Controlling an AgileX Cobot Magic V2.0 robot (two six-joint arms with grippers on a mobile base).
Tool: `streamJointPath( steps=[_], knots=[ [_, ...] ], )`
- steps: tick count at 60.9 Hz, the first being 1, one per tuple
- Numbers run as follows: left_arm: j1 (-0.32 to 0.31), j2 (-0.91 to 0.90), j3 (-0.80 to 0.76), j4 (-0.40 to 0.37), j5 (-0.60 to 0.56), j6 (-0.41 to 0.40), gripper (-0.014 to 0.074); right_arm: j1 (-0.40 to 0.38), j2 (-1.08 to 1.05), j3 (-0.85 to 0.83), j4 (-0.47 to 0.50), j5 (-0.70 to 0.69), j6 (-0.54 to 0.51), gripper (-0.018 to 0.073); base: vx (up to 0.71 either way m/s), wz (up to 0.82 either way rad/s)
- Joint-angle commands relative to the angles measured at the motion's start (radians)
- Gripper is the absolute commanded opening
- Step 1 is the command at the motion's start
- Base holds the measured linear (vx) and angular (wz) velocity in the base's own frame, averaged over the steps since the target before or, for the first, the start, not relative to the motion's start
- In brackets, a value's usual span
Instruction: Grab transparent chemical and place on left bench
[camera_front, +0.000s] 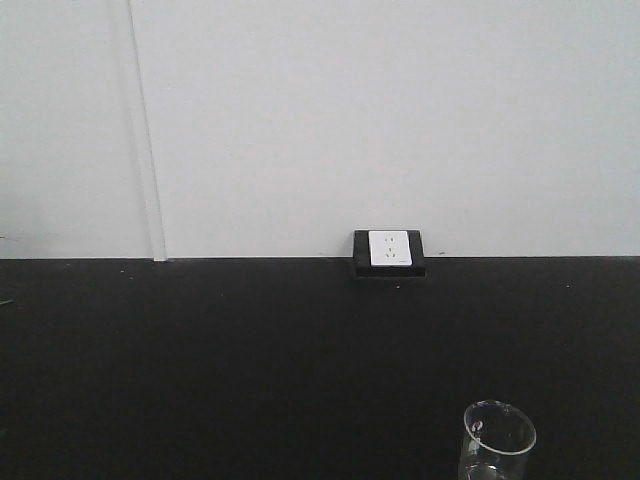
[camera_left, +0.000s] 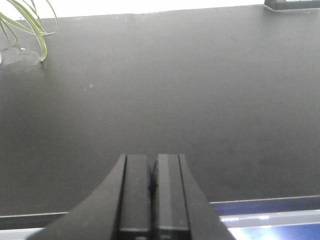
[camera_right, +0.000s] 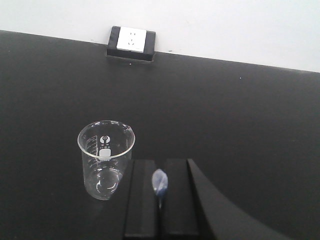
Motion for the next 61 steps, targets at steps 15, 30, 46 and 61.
streamJointPath(
  steps=[15, 30, 46, 61],
  knots=[
    [-0.002, -0.019, 0.016, -0.001, -0.078, -0.008, -0.0003, -0.002, 0.0, -0.03, -0.003, -0.075, -0.001, -0.0008, 0.0, 0.01],
    [-0.002, -0.019, 0.016, -0.001, -0.078, -0.008, -0.0003, -0.002, 0.0, -0.03, -0.003, -0.075, -0.001, -0.0008, -0.04, -0.03],
    [-0.002, -0.019, 0.016, -0.001, -0.078, -0.008, -0.0003, -0.002, 0.0, -0.03, -0.003, -0.075, -0.001, -0.0008, -0.12, -0.09],
    [-0.002, -0.019, 0.016, -0.001, -0.078, -0.008, -0.0003, -0.002, 0.0, -0.03, -0.003, -0.075, -0.001, -0.0008, -0.21, 0.02]
  ],
)
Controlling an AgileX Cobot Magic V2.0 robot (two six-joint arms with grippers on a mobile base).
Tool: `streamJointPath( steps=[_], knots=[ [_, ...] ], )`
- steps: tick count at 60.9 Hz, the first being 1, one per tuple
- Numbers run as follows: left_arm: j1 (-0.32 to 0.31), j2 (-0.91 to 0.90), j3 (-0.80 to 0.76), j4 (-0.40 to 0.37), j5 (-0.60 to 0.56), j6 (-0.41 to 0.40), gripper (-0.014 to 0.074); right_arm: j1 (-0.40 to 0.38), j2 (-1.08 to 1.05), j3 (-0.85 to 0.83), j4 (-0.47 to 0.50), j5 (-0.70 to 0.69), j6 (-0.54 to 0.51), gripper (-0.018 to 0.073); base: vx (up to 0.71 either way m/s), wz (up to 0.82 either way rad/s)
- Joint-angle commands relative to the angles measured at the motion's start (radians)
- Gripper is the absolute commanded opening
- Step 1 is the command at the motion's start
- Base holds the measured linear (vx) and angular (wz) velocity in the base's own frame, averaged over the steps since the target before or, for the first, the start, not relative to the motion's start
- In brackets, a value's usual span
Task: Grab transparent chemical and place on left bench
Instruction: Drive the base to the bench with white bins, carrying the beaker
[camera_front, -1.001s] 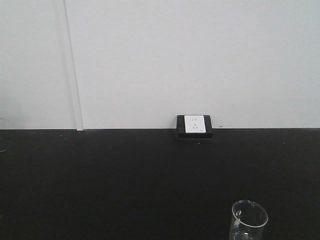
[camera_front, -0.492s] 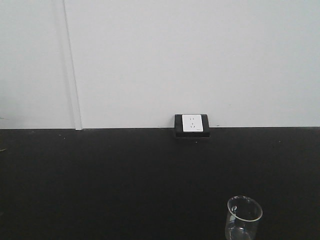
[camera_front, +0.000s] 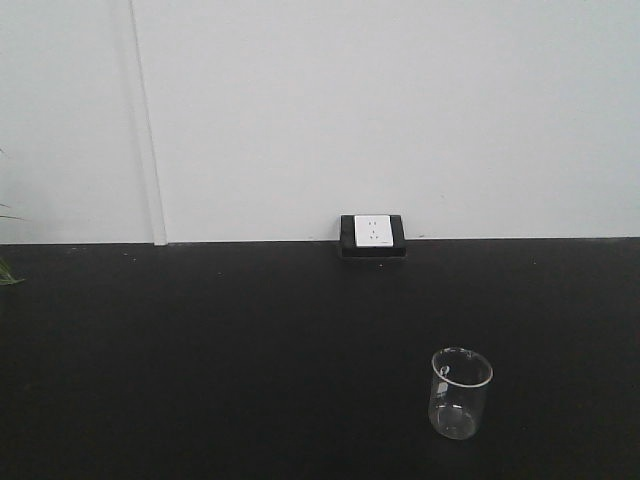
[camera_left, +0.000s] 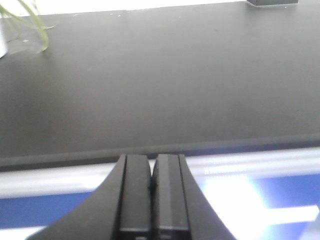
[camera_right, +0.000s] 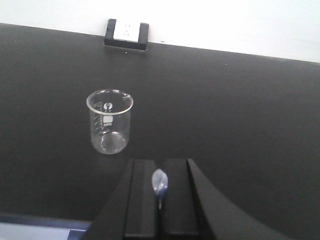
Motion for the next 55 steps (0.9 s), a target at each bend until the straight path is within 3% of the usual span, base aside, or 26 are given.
streamJointPath(
  steps=[1, 55],
  knots=[
    [-0.002, -0.019, 0.016, -0.001, -0.078, -0.008, -0.0003, -0.002, 0.0, -0.03, -0.004, -0.076, -0.001, -0.0008, -0.25, 0.08],
    [-0.002, -0.019, 0.016, -0.001, -0.078, -0.008, -0.0003, -0.002, 0.0, -0.03, -0.004, -0.076, -0.001, -0.0008, -0.34, 0.03]
  ],
)
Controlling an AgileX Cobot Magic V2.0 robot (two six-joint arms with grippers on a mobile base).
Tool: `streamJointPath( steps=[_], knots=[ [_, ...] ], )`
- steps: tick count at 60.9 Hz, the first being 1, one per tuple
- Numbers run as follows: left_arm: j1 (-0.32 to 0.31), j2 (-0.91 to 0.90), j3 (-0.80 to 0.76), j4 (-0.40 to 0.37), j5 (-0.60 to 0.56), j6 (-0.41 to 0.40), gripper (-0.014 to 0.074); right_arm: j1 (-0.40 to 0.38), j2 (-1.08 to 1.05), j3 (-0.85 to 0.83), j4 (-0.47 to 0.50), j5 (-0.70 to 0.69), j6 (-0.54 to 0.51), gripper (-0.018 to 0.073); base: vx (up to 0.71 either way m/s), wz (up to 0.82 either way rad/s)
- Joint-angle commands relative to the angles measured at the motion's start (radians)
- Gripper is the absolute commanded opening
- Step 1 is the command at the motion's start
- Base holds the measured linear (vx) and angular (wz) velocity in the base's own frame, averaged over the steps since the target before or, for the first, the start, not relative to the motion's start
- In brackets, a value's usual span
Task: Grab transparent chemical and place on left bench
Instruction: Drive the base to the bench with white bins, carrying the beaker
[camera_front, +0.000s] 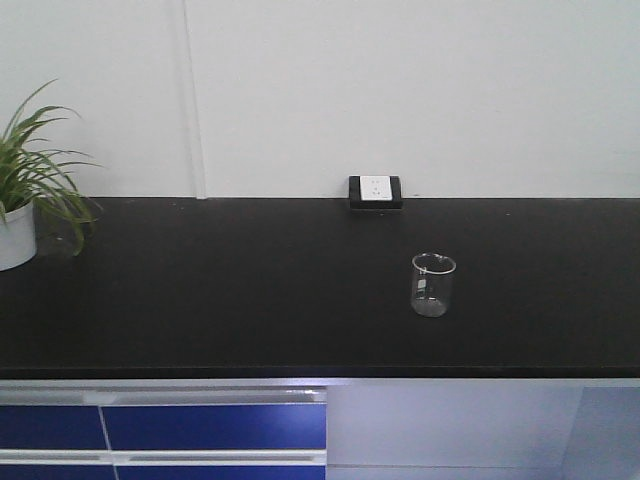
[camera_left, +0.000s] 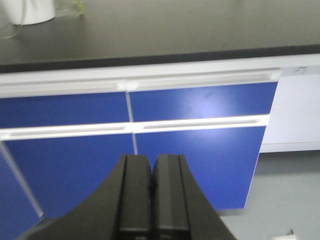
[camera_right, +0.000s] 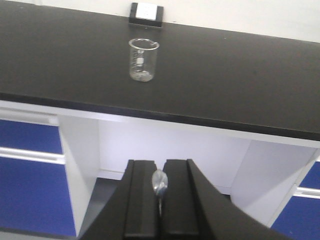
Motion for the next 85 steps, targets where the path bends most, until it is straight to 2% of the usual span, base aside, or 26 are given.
streamJointPath(
  steps=[1, 23, 85],
  knots=[
    [-0.002, -0.019, 0.016, -0.001, -0.078, -0.008, -0.0003, -0.002, 0.0, -0.03, -0.006, -0.076, -0.001, -0.0008, -0.3, 0.26],
    [-0.002, -0.019, 0.016, -0.001, -0.078, -0.008, -0.0003, -0.002, 0.0, -0.03, -0.006, -0.076, -0.001, -0.0008, -0.24, 0.58],
    [-0.002, -0.019, 0.016, -0.001, -0.078, -0.008, -0.0003, -0.002, 0.0, -0.03, -0.006, -0.075, -0.001, -0.0008, -0.06, 0.91]
  ],
)
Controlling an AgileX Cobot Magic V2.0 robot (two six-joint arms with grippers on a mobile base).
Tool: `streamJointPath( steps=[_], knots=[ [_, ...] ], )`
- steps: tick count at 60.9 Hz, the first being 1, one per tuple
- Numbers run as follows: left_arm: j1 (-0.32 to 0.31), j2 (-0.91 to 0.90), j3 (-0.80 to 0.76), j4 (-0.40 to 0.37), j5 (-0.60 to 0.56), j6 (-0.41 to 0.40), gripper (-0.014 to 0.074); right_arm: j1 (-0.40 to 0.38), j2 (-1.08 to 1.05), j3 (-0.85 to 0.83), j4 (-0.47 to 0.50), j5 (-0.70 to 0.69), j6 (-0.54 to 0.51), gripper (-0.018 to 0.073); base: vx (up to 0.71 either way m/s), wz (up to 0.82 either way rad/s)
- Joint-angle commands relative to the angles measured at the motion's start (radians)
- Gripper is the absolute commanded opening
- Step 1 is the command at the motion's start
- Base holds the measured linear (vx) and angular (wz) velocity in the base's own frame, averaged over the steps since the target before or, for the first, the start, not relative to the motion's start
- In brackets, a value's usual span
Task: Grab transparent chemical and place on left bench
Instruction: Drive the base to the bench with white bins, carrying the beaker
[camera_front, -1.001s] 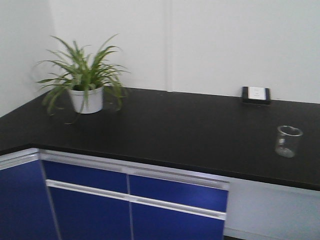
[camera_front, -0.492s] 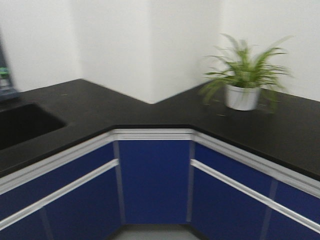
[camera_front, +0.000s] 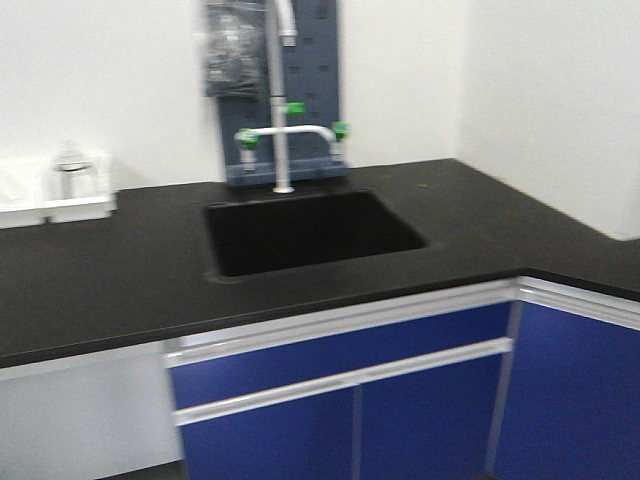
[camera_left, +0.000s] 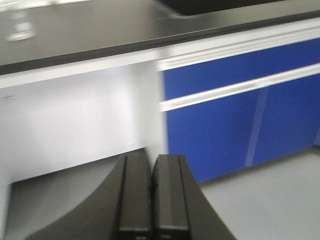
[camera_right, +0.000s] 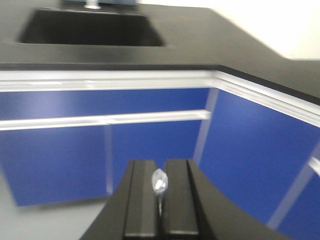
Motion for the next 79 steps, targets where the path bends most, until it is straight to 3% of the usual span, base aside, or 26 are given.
streamJointPath(
  steps=[1, 43, 79],
  knots=[
    [-0.002, -0.019, 0.016, -0.001, -0.078, -0.008, -0.0003, -0.002, 0.0, -0.03, -0.006, -0.075, -0.001, -0.0008, 0.08, 0.83],
    [-0.002, -0.019, 0.016, -0.001, -0.078, -0.008, -0.0003, -0.002, 0.0, -0.03, -0.006, -0.061, -0.001, -0.0008, 0.17, 0.69],
    [-0.002, -0.019, 0.016, -0.001, -0.078, -0.008, -0.0003, -0.002, 0.0, -0.03, -0.006, -0.061, -0.001, -0.0008, 0.33, 0.18]
  ],
)
